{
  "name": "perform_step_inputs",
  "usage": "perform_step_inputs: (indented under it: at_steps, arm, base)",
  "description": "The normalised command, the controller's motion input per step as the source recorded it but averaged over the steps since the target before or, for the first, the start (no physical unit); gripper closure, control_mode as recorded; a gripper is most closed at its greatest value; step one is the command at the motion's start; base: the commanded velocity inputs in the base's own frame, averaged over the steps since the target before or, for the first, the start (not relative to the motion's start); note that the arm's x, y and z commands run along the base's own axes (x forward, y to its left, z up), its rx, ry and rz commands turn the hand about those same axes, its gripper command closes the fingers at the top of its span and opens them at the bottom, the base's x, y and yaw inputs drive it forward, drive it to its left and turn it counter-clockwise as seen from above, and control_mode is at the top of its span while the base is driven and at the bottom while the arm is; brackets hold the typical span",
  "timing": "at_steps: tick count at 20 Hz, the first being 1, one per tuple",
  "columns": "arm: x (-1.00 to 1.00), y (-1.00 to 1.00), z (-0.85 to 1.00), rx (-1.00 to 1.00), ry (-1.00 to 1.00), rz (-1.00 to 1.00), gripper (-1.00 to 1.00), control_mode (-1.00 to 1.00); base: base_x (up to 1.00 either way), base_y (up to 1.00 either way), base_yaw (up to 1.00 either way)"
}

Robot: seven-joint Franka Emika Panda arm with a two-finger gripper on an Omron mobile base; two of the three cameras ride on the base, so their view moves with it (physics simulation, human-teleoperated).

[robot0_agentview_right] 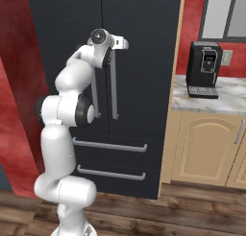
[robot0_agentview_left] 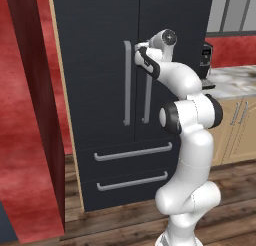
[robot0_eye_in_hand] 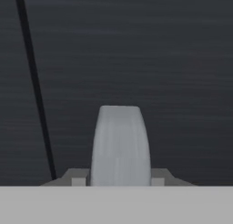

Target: Retrieve the steak from the fridge and place it on the saucepan with marinade on the stove.

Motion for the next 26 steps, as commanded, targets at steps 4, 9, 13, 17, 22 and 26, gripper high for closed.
perform_step_inputs:
  at_steps: [4, 9, 13, 17, 22, 26]
  arm:
    - [-0.13, 0.0, 0.0, 0.0, 0.0, 0.0, 1.0, -1.0]
    - [-0.65, -0.25, 0.0, 0.0, -0.02, 0.0, 1.0, -1.0]
    - [-0.74, -0.44, 0.0, 0.0, 0.0, 0.0, 1.0, -1.0]
    - [-0.71, -0.49, 0.0, 0.0, -0.02, 0.0, 1.0, -1.0]
    - [-0.68, -0.48, 0.0, 0.0, -0.01, 0.0, 1.0, -1.0]
    - [-0.58, -0.5, 0.0, 0.01, 0.0, 0.0, 1.0, -1.0]
  base:
    - [0.0, 0.0, 0.0]
    - [0.0, 0.0, 0.0]
    - [0.0, 0.0, 0.0]
    - [0.0, 0.0, 0.0]
    - [0.0, 0.0, 0.0]
    - [0.0, 0.0, 0.0]
